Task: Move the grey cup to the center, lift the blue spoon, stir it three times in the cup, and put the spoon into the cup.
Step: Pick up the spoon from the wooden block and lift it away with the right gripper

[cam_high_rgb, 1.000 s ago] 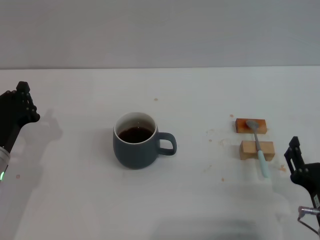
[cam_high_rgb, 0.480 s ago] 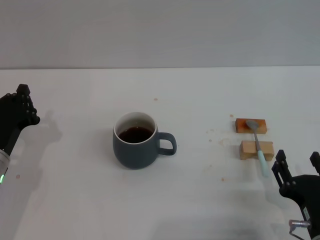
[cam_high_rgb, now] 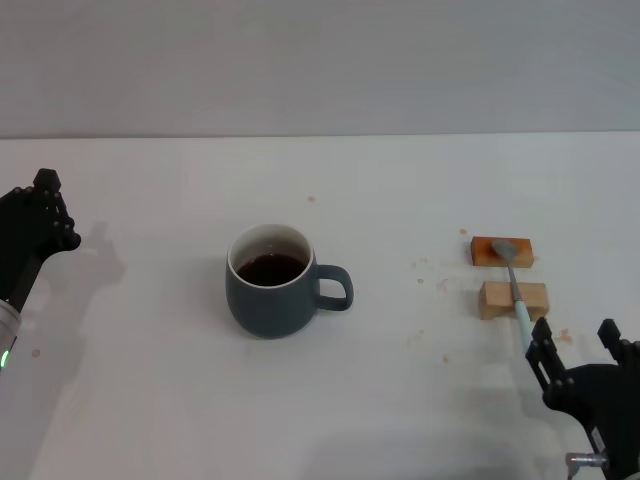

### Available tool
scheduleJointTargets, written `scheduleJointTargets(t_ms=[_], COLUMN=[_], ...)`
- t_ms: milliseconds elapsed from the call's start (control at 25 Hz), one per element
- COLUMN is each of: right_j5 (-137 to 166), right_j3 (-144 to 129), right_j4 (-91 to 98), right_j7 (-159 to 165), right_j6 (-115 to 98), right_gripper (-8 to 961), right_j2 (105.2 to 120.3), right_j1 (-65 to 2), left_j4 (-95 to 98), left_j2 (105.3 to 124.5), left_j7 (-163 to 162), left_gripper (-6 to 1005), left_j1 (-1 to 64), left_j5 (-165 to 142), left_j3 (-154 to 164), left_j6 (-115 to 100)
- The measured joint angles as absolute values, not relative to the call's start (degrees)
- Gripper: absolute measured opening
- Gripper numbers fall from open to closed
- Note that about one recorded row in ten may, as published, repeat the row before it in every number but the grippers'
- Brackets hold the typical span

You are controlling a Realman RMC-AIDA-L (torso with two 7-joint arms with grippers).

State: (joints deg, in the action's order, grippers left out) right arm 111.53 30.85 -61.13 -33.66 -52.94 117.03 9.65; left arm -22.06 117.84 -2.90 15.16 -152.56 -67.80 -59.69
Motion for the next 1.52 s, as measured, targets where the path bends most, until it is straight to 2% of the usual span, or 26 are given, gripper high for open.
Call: scheduleJointTargets(t_ms=[600, 1000, 1520], right_j5=[111.53, 111.56, 111.56], right_j3=[31.1, 31.92, 33.13], right_j4=[-61.48, -61.03, -59.87], right_j7=[-34.09, -34.05, -33.89], right_j6=[-48.7, -45.34, -42.91], right_gripper=[717, 716, 716], right_j2=[115.84, 114.83, 114.74], right_j1=[8.55, 5.33, 2.9], left_j4=[-22.15, -22.15, -22.23], left_j2=[117.98, 118.15, 118.12], left_j7=[-2.9, -2.94, -2.93], left_gripper=[-2, -2, -2], left_j1=[14.46, 13.89, 13.71], left_j5=[-153.1, -153.11, -152.94], left_j3=[-67.65, -67.67, -67.85], left_j6=[-60.29, -61.13, -61.47])
